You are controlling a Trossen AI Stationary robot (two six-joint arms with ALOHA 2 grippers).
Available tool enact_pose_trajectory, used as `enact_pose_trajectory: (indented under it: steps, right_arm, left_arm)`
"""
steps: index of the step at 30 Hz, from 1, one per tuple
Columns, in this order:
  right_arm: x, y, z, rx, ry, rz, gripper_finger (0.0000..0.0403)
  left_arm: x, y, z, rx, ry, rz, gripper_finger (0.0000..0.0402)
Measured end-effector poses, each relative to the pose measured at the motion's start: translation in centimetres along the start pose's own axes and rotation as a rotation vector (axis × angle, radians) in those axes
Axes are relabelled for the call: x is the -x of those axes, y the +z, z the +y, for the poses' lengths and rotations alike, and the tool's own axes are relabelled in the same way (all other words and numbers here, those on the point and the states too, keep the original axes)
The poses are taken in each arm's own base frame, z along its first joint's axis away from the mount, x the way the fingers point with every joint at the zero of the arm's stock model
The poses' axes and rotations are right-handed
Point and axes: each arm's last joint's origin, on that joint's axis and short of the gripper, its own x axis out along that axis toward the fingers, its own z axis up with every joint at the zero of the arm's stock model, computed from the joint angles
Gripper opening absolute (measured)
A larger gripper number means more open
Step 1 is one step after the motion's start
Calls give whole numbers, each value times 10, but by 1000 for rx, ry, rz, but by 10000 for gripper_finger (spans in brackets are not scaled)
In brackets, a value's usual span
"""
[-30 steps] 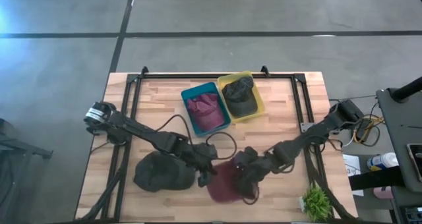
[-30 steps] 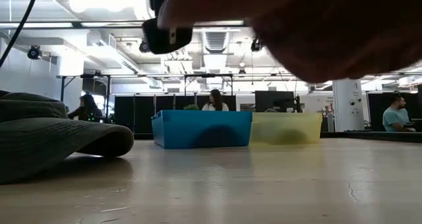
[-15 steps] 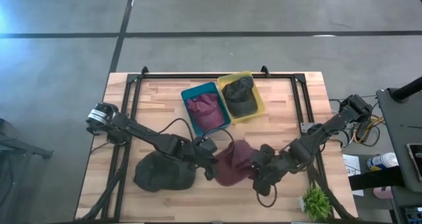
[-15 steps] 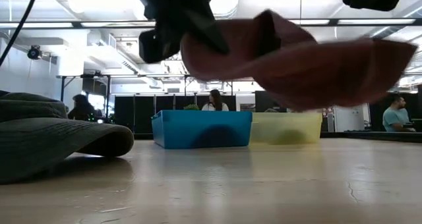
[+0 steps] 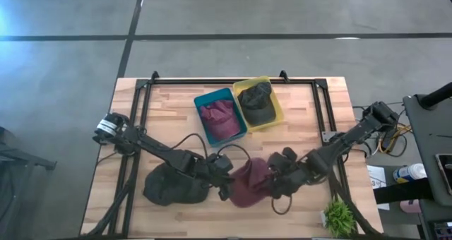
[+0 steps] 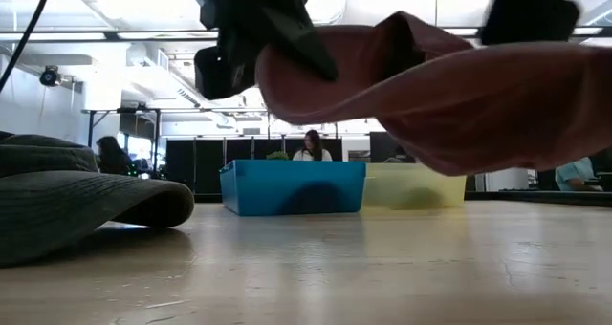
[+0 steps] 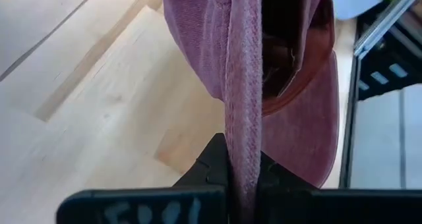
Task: Pick & Place hat
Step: Put the red cap into the blue bin
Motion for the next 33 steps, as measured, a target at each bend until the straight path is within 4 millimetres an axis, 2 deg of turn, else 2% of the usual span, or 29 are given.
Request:
enact_pose_trajectory:
  steps: [6,10,15,17,22,33]
  right_arm:
    - [-38,7,-4,-7,73,30,189]
    - [-52,13,-7,1,51,-1,189]
    - [-48,28,-5,39,33,-64,189]
    - [-49,27,-9,55,1,-40,189]
    - [-51,26,-9,61,51,37,189]
    - [-16,46,2,203,38,54,189]
  left_arm:
    - [0,6,-7,29,-71,-60,9]
    - [0,6,-7,30,-76,-64,9]
    - [1,1,-8,25,-69,-46,9]
    - [1,1,-10,26,-75,-49,9]
    - [2,1,-10,36,-63,-67,9]
    - [1,-1,-5,29,-12,-74,9]
